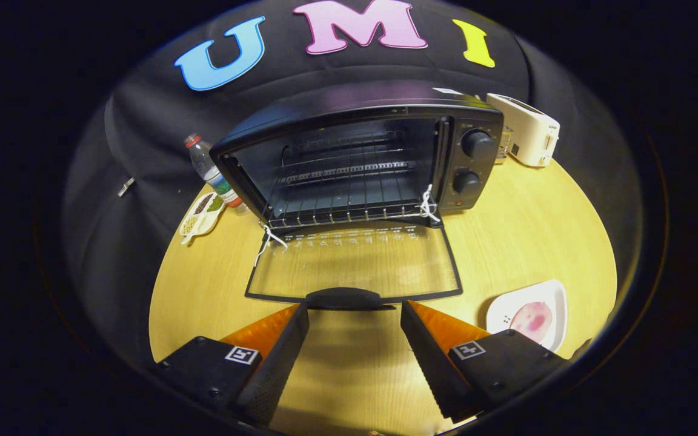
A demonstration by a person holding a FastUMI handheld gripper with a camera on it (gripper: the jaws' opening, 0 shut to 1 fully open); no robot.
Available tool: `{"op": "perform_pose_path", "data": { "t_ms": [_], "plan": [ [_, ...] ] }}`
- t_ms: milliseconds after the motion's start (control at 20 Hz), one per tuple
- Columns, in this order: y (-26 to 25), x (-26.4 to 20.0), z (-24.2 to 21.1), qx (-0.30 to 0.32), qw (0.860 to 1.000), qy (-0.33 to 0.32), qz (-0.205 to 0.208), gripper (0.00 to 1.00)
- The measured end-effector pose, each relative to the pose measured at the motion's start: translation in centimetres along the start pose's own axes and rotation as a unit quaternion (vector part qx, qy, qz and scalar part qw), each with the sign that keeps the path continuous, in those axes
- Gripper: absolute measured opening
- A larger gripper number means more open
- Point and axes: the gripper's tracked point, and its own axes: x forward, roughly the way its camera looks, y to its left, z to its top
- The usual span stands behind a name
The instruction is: Open the toaster oven, put the food inside, and close the toaster oven door.
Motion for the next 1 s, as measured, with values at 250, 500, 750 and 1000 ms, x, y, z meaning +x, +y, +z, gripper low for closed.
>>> {"op": "perform_pose_path", "data": {
  "t_ms": [250,500,750,1000],
  "plan": [
    [-7.7,-3.8,2.3,0.031,0.999,-0.023,0.007,0.99],
    [-19.2,-7.2,1.3,0.005,1.0,0.014,-0.013,0.99],
    [-27.2,-6.2,-2.9,0.008,0.995,0.097,-0.035,0.97],
    [-29.7,-3.3,-5.2,0.003,0.989,0.146,-0.022,0.88]
  ]
}}
